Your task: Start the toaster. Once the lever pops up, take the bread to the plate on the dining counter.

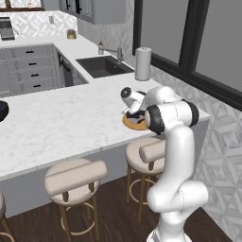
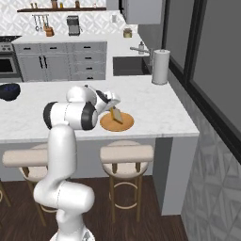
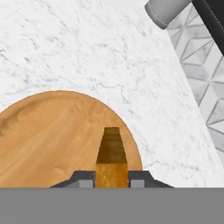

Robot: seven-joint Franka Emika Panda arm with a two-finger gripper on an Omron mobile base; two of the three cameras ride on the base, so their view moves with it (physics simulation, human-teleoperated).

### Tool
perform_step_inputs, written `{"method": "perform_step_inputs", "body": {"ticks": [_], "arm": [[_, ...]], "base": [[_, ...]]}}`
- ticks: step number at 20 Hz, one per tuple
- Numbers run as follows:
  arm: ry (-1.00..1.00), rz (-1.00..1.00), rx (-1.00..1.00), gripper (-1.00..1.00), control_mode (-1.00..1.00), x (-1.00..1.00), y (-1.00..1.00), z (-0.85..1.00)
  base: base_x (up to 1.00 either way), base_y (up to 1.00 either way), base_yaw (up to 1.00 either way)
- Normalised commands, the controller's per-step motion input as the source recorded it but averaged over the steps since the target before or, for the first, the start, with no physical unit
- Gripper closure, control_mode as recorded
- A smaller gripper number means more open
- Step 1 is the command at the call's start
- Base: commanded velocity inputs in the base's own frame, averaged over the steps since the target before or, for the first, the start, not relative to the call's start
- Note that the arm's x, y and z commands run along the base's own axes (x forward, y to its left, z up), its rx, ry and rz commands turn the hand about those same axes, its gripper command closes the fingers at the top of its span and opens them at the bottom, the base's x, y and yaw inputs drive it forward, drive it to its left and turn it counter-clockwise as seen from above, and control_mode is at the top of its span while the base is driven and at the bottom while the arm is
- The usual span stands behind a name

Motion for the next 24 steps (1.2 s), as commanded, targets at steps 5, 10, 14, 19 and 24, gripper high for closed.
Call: {"method": "perform_step_inputs", "body": {"ticks": [5, 10, 14, 19, 24], "arm": [[-0.04, -0.01, -0.05, 1.00, -1.00, 0.03, -0.04, -0.12], [0.00, -0.01, -0.01, -1.00, -1.00, 0.00, -0.03, -0.18], [0.00, -0.07, 0.00, -1.00, -1.00, -0.13, -0.24, 0.00], [0.00, -0.04, 0.01, -1.00, -1.00, -0.12, -0.26, 0.06], [-0.05, -0.02, 0.00, -1.00, -1.00, -0.48, -0.06, 0.64]], "base": [[0.00, 0.00, 0.00], [0.00, 0.00, 0.00], [0.00, 0.00, 0.00], [0.00, 0.00, 0.00], [0.00, 0.00, 0.00]]}}
